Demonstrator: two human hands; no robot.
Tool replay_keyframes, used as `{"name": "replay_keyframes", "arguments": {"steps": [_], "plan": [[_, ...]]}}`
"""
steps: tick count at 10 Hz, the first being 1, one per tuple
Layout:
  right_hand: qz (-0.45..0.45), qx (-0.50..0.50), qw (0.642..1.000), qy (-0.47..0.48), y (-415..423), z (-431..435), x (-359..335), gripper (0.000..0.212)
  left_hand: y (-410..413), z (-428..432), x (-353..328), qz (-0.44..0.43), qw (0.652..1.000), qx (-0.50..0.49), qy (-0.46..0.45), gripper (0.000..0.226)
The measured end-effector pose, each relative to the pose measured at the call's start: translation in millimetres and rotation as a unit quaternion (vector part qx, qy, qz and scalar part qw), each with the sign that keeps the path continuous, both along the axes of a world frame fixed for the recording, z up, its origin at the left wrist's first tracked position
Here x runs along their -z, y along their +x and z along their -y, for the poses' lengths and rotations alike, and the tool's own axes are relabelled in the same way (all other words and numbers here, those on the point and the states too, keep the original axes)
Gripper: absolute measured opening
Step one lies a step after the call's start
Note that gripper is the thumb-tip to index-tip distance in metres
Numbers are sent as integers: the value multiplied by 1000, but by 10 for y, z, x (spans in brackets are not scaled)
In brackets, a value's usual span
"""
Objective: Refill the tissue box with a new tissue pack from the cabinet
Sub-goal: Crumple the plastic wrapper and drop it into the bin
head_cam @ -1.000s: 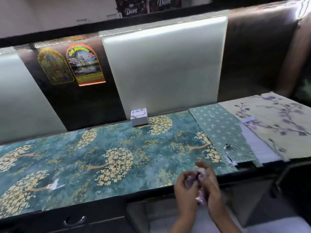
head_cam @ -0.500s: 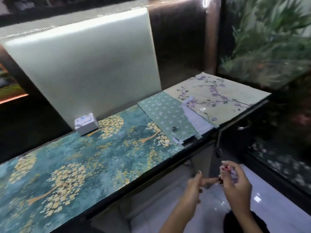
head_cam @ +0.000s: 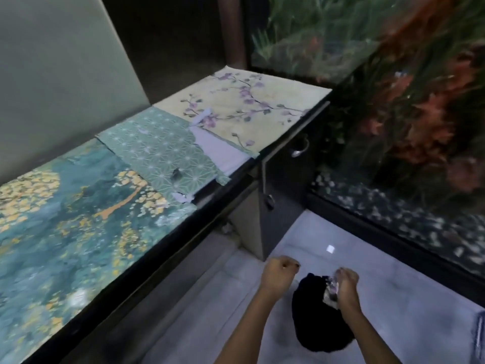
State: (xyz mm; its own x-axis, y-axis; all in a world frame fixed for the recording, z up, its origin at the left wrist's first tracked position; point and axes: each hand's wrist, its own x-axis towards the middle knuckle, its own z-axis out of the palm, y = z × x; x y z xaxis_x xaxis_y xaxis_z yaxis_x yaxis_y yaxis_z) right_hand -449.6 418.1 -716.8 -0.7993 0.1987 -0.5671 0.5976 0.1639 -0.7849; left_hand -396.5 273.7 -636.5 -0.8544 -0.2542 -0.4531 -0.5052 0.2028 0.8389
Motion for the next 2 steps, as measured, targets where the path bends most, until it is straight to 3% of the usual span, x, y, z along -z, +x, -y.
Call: {"name": "replay_keyframes", "arguments": {"steps": [1, 2], "plan": [[19, -30, 998, 45, -121, -99, 610, 12, -139, -39, 393, -8, 1000, -26, 9, 18], [-10, -10, 1000, 17, -265, -172, 1605, 12, -350, 143, 1035, -12, 999, -51, -3, 19]]}}
